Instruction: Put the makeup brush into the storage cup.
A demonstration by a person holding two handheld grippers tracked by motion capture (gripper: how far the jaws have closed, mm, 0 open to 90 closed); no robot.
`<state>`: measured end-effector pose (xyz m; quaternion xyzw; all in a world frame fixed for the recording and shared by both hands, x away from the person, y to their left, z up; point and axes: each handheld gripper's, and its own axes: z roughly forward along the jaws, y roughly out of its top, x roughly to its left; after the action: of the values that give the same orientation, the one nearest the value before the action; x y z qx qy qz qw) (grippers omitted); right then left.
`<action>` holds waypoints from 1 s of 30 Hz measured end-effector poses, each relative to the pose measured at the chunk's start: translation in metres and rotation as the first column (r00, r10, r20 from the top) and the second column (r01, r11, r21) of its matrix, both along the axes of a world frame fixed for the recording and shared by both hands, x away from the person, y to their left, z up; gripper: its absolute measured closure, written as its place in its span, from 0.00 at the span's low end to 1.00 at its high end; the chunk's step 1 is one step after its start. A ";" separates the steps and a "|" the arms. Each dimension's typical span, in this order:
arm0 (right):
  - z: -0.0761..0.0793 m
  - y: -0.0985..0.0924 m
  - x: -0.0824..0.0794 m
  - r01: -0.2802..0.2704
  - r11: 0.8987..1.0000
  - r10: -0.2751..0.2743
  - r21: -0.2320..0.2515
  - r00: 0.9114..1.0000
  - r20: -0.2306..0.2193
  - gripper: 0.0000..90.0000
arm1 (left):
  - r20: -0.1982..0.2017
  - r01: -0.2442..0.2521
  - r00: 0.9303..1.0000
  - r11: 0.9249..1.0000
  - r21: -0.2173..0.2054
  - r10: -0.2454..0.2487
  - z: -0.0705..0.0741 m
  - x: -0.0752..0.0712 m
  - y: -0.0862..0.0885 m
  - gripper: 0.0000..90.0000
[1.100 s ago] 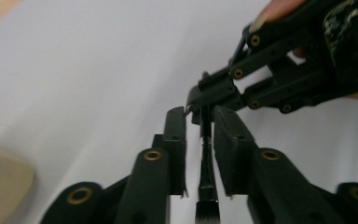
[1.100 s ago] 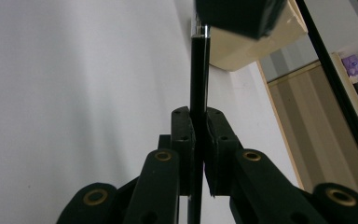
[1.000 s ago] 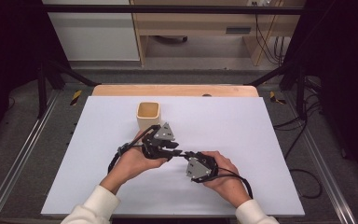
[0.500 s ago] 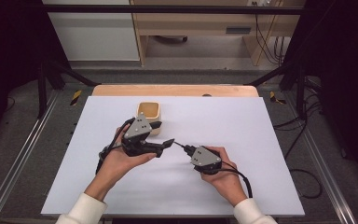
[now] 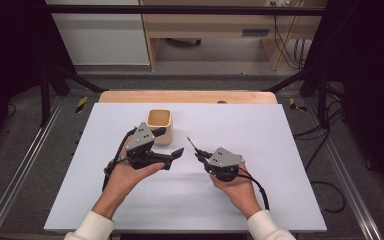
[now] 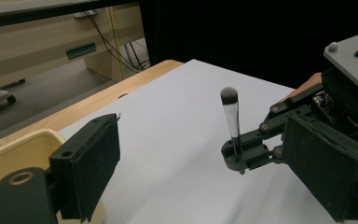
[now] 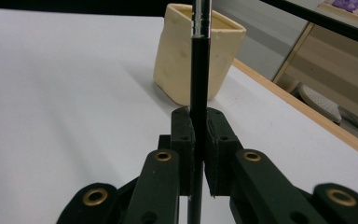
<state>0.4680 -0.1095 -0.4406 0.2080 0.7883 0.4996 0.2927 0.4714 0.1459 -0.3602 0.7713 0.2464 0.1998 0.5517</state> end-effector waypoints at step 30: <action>0.007 0.021 0.001 -0.037 0.971 0.072 0.234 0.987 -0.143 0.93 | -0.005 -0.016 1.000 0.996 -0.082 0.015 -0.015 -0.004 -0.024 0.29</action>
<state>0.4694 -0.0881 -0.4338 0.2558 0.7501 0.5787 0.1925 0.4673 0.1216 -0.3755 0.7464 0.2614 0.1922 0.5810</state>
